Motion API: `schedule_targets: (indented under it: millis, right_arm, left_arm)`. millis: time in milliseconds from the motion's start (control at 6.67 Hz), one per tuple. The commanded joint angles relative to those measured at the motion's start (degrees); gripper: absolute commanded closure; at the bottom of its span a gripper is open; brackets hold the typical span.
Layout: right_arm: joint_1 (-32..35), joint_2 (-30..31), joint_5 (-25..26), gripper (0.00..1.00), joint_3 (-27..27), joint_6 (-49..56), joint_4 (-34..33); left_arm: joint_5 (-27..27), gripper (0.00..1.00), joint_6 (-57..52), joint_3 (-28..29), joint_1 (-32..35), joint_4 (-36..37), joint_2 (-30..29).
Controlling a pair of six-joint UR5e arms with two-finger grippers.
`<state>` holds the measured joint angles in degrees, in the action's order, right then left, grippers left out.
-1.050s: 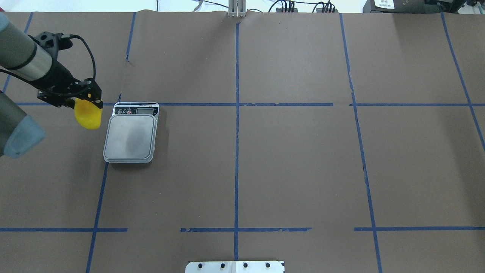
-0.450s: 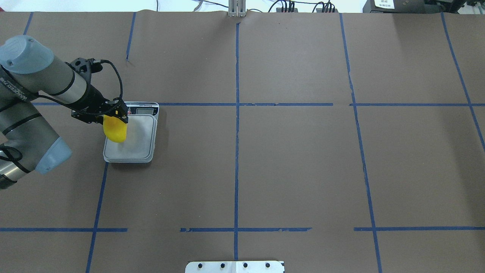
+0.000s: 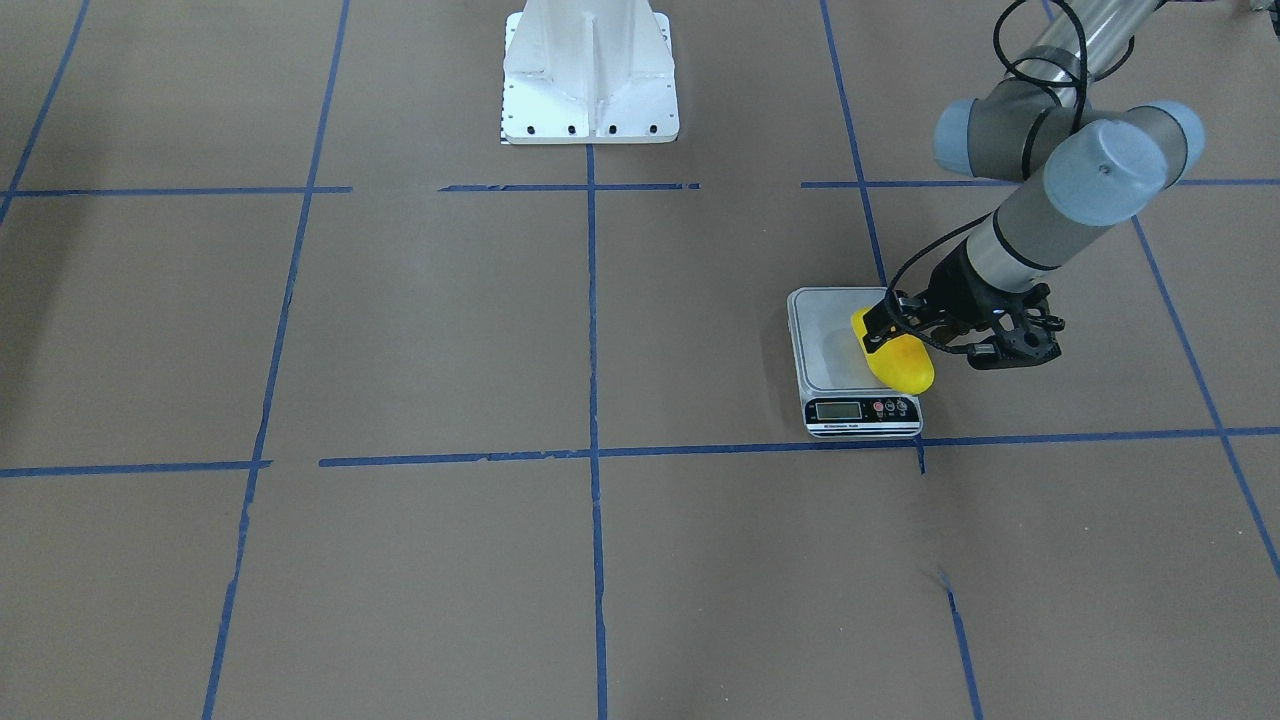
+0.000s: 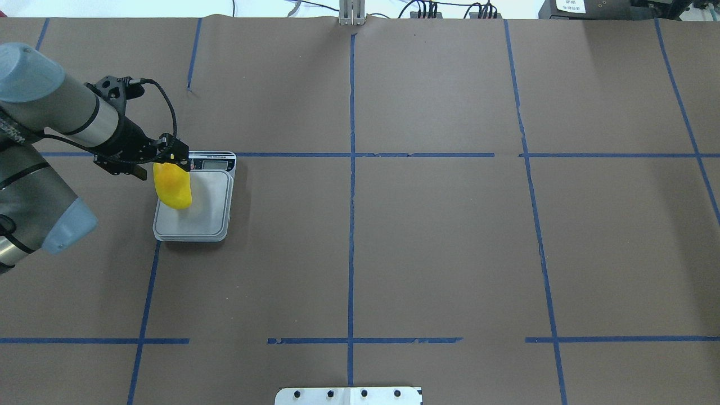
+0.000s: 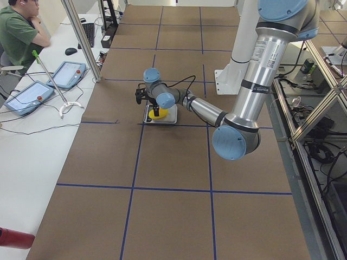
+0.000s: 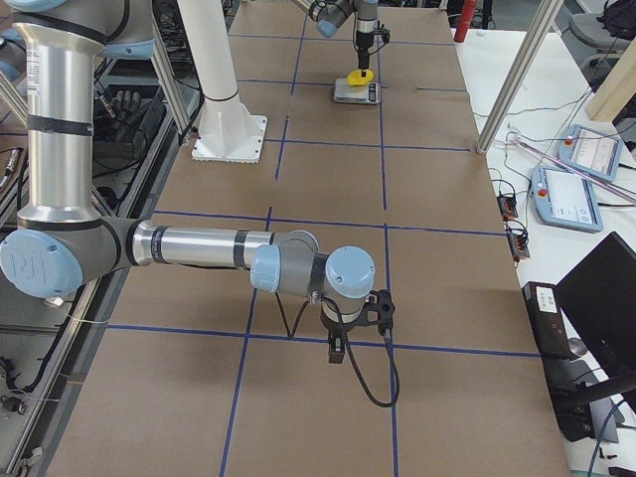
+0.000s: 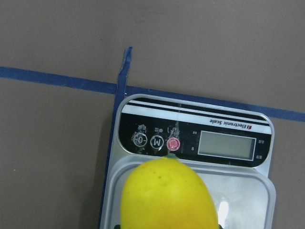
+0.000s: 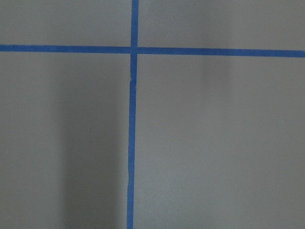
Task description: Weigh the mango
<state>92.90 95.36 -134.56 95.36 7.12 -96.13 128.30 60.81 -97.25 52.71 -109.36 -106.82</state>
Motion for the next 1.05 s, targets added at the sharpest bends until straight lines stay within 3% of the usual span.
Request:
schedule_targets:
  millis: [0, 150, 600, 900]
  right_arm:
    - [0.0, 0.0, 0.0, 0.0, 0.0, 0.0, 0.0]
    - [0.0, -0.1, 0.0, 0.0, 0.0, 0.0, 0.0]
    - [0.0, -0.1, 0.0, 0.0, 0.0, 0.0, 0.0]
    - [0.0, 0.0, 0.0, 0.0, 0.0, 0.0, 0.0]
  left_arm:
    - [0.2, 0.0, -18.8, -6.6, 8.6, 17.3, 1.2]
    - [0.1, 0.0, -30.8, -6.9, 14.4, 22.6, 2.0]
    - [3.3, 0.0, -59.1, -5.0, 30.9, 23.1, 14.1]
    - [3.4, 0.0, -71.9, 6.0, 39.2, 22.5, 14.7]
